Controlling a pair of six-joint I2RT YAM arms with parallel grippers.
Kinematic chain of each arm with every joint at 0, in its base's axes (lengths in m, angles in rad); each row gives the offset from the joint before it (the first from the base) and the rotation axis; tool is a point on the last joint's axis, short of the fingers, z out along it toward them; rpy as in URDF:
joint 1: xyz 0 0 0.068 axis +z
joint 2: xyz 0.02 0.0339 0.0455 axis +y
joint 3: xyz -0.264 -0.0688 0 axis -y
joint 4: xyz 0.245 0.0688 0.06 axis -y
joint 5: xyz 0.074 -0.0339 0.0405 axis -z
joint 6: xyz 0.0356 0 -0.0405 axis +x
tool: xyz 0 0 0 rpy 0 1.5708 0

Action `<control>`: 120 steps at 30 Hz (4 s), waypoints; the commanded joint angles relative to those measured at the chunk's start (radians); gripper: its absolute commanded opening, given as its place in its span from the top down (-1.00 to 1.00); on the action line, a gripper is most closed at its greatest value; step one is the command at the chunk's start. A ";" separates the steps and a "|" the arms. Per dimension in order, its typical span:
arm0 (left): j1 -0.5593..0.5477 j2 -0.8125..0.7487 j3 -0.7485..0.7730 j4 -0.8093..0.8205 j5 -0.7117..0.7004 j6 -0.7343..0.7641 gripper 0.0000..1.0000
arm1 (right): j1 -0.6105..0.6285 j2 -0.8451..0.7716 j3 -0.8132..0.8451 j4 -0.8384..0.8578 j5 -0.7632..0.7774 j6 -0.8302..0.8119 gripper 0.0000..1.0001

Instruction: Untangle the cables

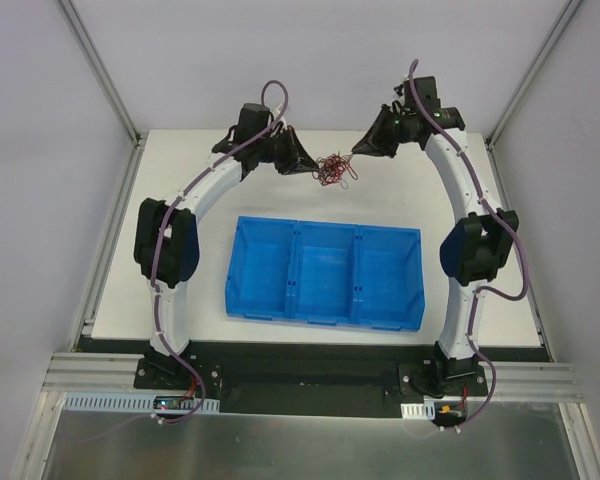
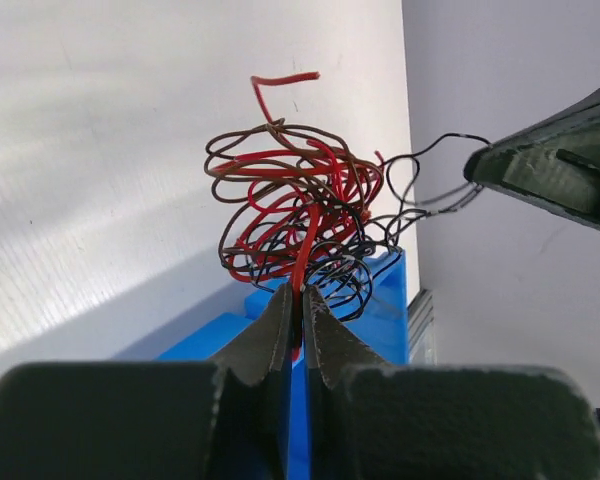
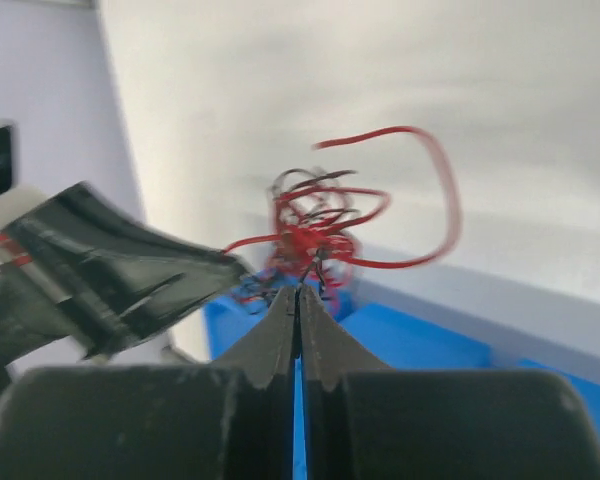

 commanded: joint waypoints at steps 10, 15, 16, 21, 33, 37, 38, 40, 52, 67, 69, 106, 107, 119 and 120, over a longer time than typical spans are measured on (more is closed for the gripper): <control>0.087 -0.089 0.057 -0.073 -0.019 -0.223 1.00 | -0.016 -0.071 0.075 -0.251 0.452 -0.215 0.94; 0.086 -0.080 0.108 -0.073 0.037 -0.240 1.00 | -0.036 -0.076 0.009 -0.108 0.114 -0.244 0.21; 0.086 -0.078 0.115 -0.072 0.045 -0.243 1.00 | -0.037 -0.076 -0.004 -0.088 0.057 -0.246 0.11; 0.086 -0.081 0.137 -0.073 0.067 -0.267 1.00 | -0.010 -0.125 -0.117 0.010 -0.031 -0.315 -0.26; 0.084 -0.089 0.177 -0.070 0.093 -0.378 1.00 | 0.099 -0.216 -0.378 0.300 0.006 -0.286 -0.26; 0.083 -0.086 0.198 -0.067 0.123 -0.406 1.00 | 0.099 -0.244 -0.472 0.398 0.034 -0.341 -0.29; 0.083 -0.089 0.195 -0.067 0.126 -0.410 1.00 | 0.099 -0.238 -0.472 0.404 0.026 -0.359 -0.29; 0.081 -0.094 0.195 -0.067 0.139 -0.418 1.00 | 0.098 -0.226 -0.479 0.432 0.021 -0.371 -0.30; 0.078 -0.103 0.204 -0.067 0.186 -0.459 1.00 | 0.131 -0.177 -0.506 0.545 -0.003 -0.413 -0.21; 0.070 -0.141 0.169 -0.067 0.176 -0.458 1.00 | 0.156 -0.145 -0.522 0.582 0.063 -0.439 0.57; 0.067 -0.141 0.171 -0.067 0.171 -0.456 1.00 | 0.157 -0.161 -0.531 0.596 0.058 -0.422 0.83; 0.026 -0.055 0.233 -0.216 0.074 0.059 -0.04 | 0.076 -0.330 -0.399 0.404 -0.014 -0.187 1.00; 0.023 -0.045 0.249 -0.205 0.074 0.050 0.00 | 0.076 -0.330 -0.396 0.395 -0.019 -0.187 1.00; -0.011 0.046 0.217 -0.084 0.114 0.033 -0.24 | 0.067 -0.336 -0.314 0.441 -0.107 0.030 1.00; -0.011 0.060 0.217 -0.056 0.122 0.003 -0.32 | 0.067 -0.339 -0.313 0.458 -0.117 0.058 1.00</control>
